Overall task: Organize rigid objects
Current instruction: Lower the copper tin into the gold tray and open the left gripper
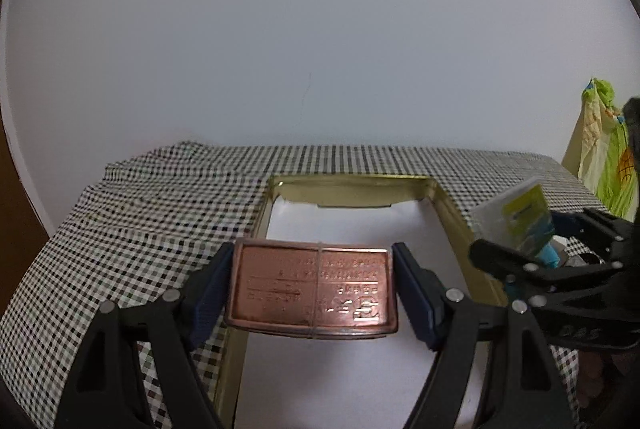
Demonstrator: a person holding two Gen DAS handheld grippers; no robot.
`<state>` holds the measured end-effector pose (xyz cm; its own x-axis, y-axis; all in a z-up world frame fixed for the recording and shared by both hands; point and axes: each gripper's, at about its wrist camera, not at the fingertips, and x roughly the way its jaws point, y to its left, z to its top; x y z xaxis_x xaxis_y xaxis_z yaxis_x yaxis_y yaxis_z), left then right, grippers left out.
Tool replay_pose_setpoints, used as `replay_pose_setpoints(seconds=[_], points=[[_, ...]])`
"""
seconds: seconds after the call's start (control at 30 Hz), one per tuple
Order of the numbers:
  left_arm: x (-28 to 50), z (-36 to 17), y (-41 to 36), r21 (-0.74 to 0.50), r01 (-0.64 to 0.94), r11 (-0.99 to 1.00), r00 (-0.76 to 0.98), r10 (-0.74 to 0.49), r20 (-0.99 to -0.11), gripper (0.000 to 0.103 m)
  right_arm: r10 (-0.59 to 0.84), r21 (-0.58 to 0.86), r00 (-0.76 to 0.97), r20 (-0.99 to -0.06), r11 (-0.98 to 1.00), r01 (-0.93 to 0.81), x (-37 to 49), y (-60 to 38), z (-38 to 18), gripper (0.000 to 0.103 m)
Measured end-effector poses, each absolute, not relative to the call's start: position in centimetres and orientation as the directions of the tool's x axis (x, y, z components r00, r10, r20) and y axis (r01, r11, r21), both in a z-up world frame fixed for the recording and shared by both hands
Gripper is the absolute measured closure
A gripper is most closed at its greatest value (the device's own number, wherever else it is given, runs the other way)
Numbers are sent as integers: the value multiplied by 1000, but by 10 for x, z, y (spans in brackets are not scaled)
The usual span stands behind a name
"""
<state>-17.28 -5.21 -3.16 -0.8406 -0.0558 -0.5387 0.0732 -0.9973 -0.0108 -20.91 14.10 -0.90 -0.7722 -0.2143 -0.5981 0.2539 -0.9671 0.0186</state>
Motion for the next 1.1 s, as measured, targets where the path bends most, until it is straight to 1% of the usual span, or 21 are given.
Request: replay_pose_setpoints(seconds=[0.13,0.27,0.6,0.83,0.9,0.97,1.0,1.1], points=[[-178,-34,-52,-21,61,-998,-817,-37,-576,26,-215,12,-731,-647,-962,272,-228,131,-23,21],[-181,-38,-55,4,79,-997,-809,-67,-585,26,-213,14,-711,-670,-961,275,-239,125,-29,21],[-188,-42,-74,0,107,-994,-785,-85,-614,26,-188,-40,-709,-680,-956,292,-250,96,-33,21],[-204,-46,-78,4,68,-998,-735,-53,-676,27,-197,-28,-713,-673,-957,290,-253,92,-34,21],[-206,-48,-80,7,81,-997,-733,-64,-677,23,-186,-45,-713,-676,-955,292,-254,88,-35,21],[-206,-51,-83,2,95,-995,-729,-71,-681,8,-188,-48,-714,-675,-954,296,-254,86,-36,20],[-206,-52,-84,-5,99,-995,-729,-70,-681,6,-196,-37,-715,-671,-955,296,-254,88,-35,20],[-203,-52,-84,-13,97,-995,-739,-63,-670,6,-223,11,-722,-655,-958,286,-250,97,-32,14]])
